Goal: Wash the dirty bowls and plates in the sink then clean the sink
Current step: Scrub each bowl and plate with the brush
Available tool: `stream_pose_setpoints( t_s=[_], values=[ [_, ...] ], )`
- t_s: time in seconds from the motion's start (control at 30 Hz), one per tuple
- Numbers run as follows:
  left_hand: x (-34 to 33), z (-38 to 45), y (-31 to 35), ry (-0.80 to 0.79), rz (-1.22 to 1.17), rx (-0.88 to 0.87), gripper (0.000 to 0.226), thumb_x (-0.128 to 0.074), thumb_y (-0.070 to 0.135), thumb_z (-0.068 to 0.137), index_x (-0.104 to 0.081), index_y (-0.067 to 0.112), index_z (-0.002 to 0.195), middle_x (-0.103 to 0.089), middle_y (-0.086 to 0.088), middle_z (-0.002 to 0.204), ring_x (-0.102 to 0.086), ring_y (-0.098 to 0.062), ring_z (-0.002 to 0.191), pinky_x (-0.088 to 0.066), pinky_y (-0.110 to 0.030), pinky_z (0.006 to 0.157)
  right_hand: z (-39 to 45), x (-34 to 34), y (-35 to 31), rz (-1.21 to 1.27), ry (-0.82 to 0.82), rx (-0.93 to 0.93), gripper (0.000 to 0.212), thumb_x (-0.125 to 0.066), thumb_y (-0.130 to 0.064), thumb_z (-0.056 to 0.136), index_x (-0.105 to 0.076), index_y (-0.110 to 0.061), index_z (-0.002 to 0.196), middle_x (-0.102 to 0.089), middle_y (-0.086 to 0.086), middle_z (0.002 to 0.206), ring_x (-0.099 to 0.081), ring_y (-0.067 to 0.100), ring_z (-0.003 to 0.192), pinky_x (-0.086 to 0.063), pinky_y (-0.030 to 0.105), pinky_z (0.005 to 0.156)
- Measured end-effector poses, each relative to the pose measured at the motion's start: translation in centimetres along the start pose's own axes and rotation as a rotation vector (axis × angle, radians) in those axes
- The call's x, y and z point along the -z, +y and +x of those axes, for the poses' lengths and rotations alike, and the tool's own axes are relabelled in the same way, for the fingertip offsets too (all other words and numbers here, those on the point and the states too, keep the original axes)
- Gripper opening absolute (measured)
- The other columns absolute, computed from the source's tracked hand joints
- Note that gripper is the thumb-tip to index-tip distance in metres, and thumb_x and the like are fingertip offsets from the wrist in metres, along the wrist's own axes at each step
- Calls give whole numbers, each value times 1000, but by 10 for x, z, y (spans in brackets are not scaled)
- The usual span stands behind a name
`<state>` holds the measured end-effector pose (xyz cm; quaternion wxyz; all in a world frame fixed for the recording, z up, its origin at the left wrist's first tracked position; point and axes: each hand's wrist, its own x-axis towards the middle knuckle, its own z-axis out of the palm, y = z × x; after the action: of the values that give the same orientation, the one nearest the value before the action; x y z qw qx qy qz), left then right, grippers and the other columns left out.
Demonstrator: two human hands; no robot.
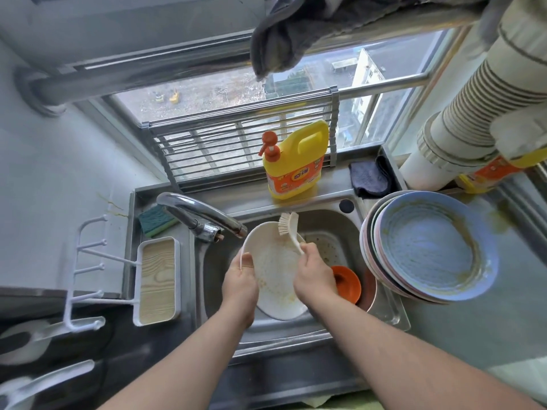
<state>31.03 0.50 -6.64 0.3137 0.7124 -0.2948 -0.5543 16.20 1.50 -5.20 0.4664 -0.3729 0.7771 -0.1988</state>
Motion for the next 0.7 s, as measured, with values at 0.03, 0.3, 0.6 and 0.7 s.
stream_pose_setpoints(
  t_s=[0.03,0.3,0.6,0.7],
  values=[
    [-2,1,-2,3,-12,7,56,-45,75,91,-63,44,133,-74,4,118,-70,-22,112,-59,-54,98,-2,-3,-1,13,-1,-8,32,-28,-33,109,-47,-44,133,-66,4,104,-61,23,83,-48,36,66],
    [3,27,25,171,-335,153,38,-30,47,114,-51,30,140,-68,-5,120,-69,-27,102,-58,-47,89,-67,-15,34,-305,-319,269,32,-31,-37,107,-36,-46,137,-72,14,105,-65,39,100,-51,44,82],
    [24,30,22,-28,36,-2,39,-43,45,112,-63,28,140,-72,3,125,-66,-25,120,-52,-53,108,9,48,54,-649,-110,190,40,-28,-30,108,-28,-54,140,-72,12,105,-68,39,93,-48,41,69],
    [23,29,13,-69,134,-17,38,-44,45,111,-61,31,142,-71,3,130,-64,-25,124,-50,-54,110,22,41,24,-675,-60,232,50,-30,-17,107,-22,-54,138,-70,11,97,-62,36,80,-46,40,64]
  ],
)
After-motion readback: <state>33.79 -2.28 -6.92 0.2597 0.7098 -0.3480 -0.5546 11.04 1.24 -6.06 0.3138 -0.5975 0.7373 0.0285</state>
